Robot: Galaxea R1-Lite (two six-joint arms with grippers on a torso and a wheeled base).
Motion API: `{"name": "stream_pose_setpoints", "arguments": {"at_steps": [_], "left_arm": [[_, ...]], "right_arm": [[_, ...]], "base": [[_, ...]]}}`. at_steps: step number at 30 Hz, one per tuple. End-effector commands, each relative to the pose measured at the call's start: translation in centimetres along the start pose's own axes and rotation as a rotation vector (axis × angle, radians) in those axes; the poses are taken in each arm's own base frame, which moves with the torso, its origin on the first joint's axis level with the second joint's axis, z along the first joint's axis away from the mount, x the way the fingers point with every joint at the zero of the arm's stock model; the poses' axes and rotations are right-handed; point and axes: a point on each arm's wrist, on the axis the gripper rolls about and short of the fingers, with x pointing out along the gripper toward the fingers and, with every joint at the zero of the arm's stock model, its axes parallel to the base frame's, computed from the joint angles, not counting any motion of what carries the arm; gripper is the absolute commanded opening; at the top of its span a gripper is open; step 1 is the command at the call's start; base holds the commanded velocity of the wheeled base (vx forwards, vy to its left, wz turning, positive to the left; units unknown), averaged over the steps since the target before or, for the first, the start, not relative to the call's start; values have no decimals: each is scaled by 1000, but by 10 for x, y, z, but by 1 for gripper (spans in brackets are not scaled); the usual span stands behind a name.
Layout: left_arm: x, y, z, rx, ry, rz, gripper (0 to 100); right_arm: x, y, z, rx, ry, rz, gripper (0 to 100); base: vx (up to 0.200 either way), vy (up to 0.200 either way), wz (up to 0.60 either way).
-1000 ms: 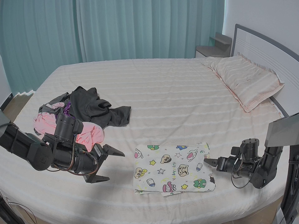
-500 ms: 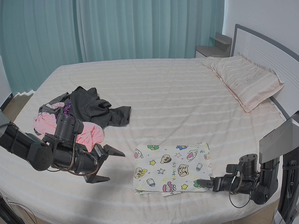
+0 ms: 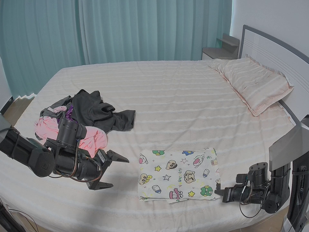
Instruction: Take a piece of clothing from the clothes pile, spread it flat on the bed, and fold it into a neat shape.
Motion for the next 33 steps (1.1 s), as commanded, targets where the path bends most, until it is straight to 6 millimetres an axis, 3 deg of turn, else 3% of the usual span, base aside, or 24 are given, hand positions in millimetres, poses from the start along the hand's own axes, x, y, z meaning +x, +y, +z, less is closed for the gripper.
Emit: {"name": "stream_pose_setpoints", "arguments": {"at_steps": [1, 9, 10, 16, 21, 24, 26, 33], "left_arm": [[0, -1, 1, 3, -6, -1, 100], [1, 0, 1, 5, -6, 5, 100], [1, 0, 1, 5, -7, 4, 100], [8, 0, 2, 12, -8, 19, 100], [31, 1, 2, 120, -32, 50, 100], [51, 2, 8, 209, -99, 61, 100], [69, -1, 10, 237, -143, 70, 100], [120, 7, -4, 416, -138, 129, 100]], "right_arm": [[-4, 0, 1, 2, -15, 0, 0], [-10, -4, -4, 13, 14, -20, 0], [-10, -3, -5, 7, 19, -18, 100], [-17, -3, 4, 5, -35, -17, 100], [-15, 1, 26, 4, -144, 15, 100], [-1, 1, 35, 44, -175, 35, 100], [14, -5, 31, 93, -145, 29, 100], [44, -17, 32, 111, -132, 24, 100]], "base": [[0, 0, 0], [0, 0, 0], [0, 0, 0], [0, 0, 0], [0, 0, 0], [0, 0, 0], [0, 0, 0], [0, 0, 0]]}}
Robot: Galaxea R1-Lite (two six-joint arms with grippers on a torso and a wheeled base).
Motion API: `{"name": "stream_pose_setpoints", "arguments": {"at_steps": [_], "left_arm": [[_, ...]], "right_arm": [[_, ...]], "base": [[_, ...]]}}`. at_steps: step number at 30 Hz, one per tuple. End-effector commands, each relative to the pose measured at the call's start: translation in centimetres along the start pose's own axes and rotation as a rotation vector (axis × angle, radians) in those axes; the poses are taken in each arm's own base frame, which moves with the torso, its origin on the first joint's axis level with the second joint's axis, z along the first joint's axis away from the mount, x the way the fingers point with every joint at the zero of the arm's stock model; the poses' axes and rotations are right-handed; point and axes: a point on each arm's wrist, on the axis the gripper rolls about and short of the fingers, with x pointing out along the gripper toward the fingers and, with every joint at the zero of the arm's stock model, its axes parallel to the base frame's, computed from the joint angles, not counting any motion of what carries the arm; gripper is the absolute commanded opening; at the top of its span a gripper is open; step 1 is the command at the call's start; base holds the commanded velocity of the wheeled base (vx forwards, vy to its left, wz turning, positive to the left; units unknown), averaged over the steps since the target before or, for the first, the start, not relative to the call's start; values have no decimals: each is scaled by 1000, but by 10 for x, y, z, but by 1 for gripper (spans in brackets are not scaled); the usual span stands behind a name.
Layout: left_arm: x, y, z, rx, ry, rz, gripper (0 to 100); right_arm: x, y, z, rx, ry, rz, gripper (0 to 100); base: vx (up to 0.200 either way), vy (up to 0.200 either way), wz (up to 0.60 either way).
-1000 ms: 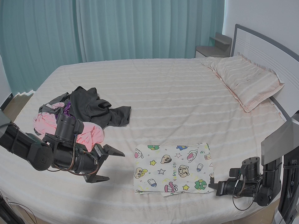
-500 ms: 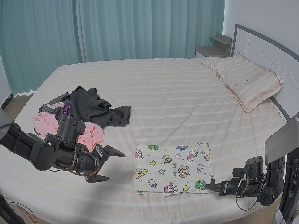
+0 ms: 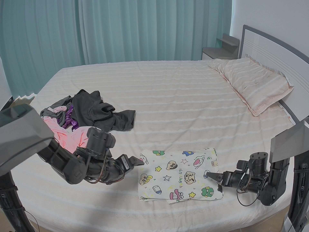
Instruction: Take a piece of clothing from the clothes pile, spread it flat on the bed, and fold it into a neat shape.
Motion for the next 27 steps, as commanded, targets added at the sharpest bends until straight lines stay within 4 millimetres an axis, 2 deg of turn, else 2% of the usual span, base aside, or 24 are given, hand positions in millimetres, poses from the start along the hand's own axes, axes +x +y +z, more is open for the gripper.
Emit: {"name": "stream_pose_setpoints", "arguments": {"at_steps": [1, 5, 12, 15, 19, 24, 25, 27], "left_arm": [[44, 5, -18, 96, 28, 48, 100], [65, 0, -23, 152, -15, -28, 100], [79, -1, -24, 218, -21, -38, 100], [80, -1, -23, 232, -29, -33, 100], [92, -3, -17, 232, -77, -13, 100], [94, -6, -16, 233, -87, -22, 100], [95, -7, -15, 233, -85, -26, 0], [95, -7, -16, 233, -81, -25, 0]], "right_arm": [[24, -13, -7, 24, 30, -14, 100], [38, -12, -3, 20, 48, 14, 100], [47, -8, 3, 11, 48, 42, 100], [48, -4, 2, 4, 59, 62, 100], [52, -1, 0, -1, 65, 74, 100], [53, -2, -1, -1, 69, 75, 100], [53, -2, -1, -1, 71, 79, 0], [53, -2, -1, 1, 72, 80, 0]], "base": [[0, 0, 0], [0, 0, 0], [0, 0, 0], [0, 0, 0], [0, 0, 0], [0, 0, 0], [0, 0, 0], [0, 0, 0]]}}
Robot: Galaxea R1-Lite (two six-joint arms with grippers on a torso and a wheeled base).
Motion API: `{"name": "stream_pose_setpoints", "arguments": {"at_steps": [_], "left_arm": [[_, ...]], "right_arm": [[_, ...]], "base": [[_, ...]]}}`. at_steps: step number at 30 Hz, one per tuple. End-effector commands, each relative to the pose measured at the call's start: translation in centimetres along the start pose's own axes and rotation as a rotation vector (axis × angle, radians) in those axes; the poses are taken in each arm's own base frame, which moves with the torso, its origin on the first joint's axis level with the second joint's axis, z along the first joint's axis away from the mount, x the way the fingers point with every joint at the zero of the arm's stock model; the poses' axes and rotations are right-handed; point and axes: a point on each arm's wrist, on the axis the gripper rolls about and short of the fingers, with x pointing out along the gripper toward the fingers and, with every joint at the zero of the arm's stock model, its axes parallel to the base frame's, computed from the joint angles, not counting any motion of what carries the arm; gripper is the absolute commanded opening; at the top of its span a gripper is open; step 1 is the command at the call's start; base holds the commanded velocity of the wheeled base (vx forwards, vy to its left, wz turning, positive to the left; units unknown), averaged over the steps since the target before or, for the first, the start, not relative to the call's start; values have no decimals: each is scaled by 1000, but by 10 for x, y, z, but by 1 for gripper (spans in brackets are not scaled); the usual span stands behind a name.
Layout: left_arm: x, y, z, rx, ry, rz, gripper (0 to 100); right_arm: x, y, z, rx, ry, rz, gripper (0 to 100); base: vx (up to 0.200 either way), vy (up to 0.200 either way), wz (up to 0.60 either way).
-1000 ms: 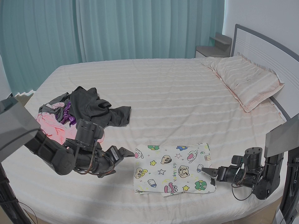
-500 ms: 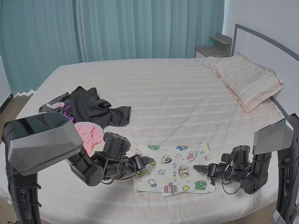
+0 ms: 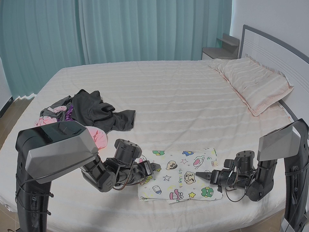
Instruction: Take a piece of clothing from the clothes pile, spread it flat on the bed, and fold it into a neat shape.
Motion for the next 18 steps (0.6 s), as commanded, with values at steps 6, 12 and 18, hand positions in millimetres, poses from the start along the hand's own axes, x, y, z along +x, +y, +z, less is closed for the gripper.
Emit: {"name": "stream_pose_setpoints", "arguments": {"at_steps": [6, 12, 18], "left_arm": [[0, 0, -3, -2, 13, 1, 0], [-13, 1, -6, -7, 18, 6, 0], [-24, -2, 0, -71, -1, -5, 0]], "right_arm": [[0, 0, -2, 3, 10, 14, 0], [0, 0, -1, 17, 7, 17, 0], [-1, 3, -2, 17, 10, 21, 0]], "base": [[0, 0, 0], [0, 0, 0], [0, 0, 0]]}}
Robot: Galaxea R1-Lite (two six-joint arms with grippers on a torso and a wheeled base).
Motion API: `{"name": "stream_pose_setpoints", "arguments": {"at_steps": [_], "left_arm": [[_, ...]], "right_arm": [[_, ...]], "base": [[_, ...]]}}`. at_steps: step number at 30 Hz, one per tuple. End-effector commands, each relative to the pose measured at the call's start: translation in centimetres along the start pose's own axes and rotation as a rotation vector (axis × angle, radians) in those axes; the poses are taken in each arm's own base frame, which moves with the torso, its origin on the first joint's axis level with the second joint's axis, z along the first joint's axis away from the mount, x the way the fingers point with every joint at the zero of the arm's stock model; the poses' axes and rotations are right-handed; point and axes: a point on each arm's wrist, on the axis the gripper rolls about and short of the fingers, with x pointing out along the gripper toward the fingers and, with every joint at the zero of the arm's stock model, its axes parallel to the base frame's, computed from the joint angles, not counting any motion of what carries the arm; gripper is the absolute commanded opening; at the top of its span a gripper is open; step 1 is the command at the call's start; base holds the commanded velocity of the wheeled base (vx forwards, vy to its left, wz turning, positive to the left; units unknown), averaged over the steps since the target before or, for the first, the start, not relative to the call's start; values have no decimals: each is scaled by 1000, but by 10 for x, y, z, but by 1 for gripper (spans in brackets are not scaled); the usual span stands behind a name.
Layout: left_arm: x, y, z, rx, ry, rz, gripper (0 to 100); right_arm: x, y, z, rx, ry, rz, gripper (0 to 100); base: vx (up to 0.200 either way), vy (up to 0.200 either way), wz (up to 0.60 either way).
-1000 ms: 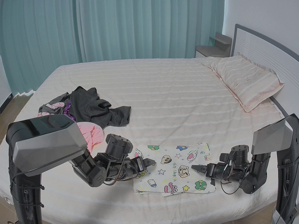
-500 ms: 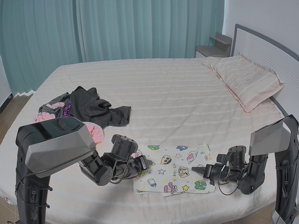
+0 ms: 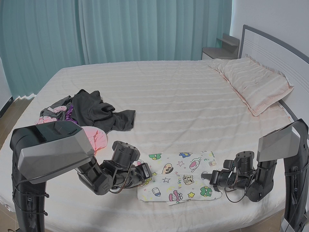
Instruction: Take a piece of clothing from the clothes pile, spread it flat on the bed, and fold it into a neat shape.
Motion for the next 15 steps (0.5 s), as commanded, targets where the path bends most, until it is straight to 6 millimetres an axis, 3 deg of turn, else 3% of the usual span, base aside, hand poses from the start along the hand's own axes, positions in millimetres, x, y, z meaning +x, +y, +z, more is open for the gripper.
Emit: {"name": "stream_pose_setpoints", "arguments": {"at_steps": [1, 8, 15], "left_arm": [[-10, -5, 6, -18, -21, -17, 0], [-13, 1, 0, -24, -7, 6, 0], [-24, 7, -5, -31, -1, 11, 0]], "right_arm": [[0, 2, -1, -1, 4, 5, 0], [2, 7, -2, -12, 8, 19, 0], [1, 8, 0, -14, 0, 21, 0]], "base": [[0, 0, 0], [0, 0, 0], [0, 200, 0]]}}
